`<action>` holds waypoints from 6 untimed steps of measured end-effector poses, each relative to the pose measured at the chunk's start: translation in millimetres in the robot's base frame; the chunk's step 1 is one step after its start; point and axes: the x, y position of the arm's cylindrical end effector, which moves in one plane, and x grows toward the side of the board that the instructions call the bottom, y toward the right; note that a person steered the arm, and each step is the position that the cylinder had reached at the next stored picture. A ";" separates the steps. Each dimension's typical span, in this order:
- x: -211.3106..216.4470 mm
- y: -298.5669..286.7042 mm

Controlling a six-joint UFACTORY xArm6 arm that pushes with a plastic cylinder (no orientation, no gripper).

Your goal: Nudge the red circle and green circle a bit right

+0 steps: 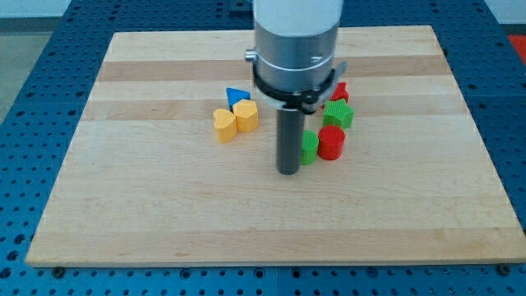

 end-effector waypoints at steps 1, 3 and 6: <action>-10.6 -20.4; -27.4 3.2; -19.4 29.0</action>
